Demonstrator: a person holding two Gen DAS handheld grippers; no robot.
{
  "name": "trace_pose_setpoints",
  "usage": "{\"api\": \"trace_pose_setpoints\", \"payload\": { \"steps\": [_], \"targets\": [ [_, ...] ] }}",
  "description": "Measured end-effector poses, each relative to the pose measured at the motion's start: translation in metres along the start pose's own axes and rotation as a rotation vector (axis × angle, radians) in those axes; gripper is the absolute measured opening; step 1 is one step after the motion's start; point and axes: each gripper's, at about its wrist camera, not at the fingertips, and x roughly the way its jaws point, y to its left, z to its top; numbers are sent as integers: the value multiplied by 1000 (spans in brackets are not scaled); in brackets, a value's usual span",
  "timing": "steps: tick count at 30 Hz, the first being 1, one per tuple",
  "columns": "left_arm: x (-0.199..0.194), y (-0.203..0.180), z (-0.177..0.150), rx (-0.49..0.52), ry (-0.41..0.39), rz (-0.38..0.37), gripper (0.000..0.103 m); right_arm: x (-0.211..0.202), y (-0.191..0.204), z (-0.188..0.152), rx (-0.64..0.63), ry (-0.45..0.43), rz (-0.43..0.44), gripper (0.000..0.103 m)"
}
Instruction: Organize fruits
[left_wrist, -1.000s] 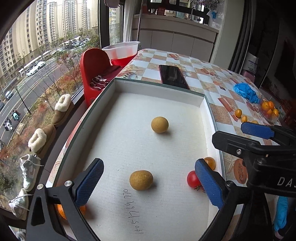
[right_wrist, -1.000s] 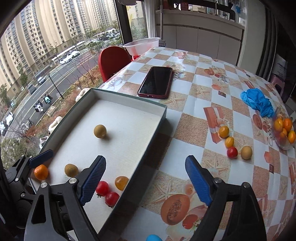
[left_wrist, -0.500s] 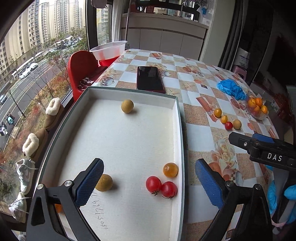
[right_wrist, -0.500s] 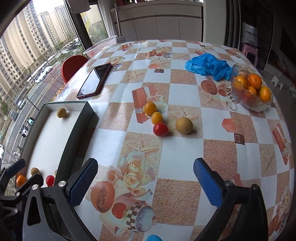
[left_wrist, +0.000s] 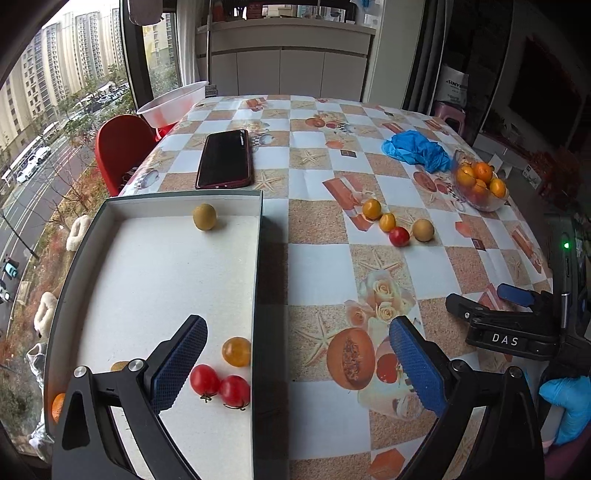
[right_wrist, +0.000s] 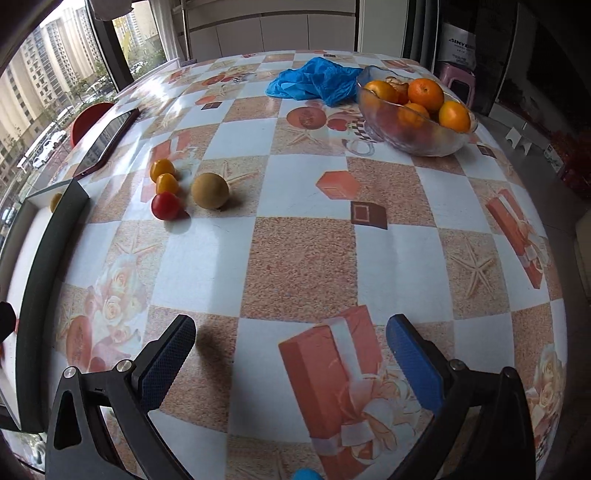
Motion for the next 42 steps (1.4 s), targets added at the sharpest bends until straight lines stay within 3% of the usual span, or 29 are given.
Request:
{"api": "trace_pose_setpoints", "payload": {
  "steps": [11, 20, 25, 29, 32, 35, 42],
  "targets": [
    [32, -33, 16, -9, 48, -24, 99, -1, -6, -10, -73, -74, -1, 103],
    [35, -28, 13, -31, 63, -23, 99, 13, 18, 29, -112, -82, 50, 99],
    [21, -20, 21, -13, 34, -18, 99, 22, 36, 52, -165, -113, 74, 81],
    [10, -12, 32, -7, 3, -11, 99, 25, 46, 62, -197, -135, 96, 79],
    [9, -12, 38, -2, -12, -3, 99, 28, 51, 63, -216, -140, 114, 69],
    [18, -18, 41, -1, -8, 6, 99, 27, 51, 61, -230, -155, 115, 31],
    [49, -43, 40, 16, 19, 0, 99, 12, 15, 40, -168, -149, 131, 28]
  ]
}}
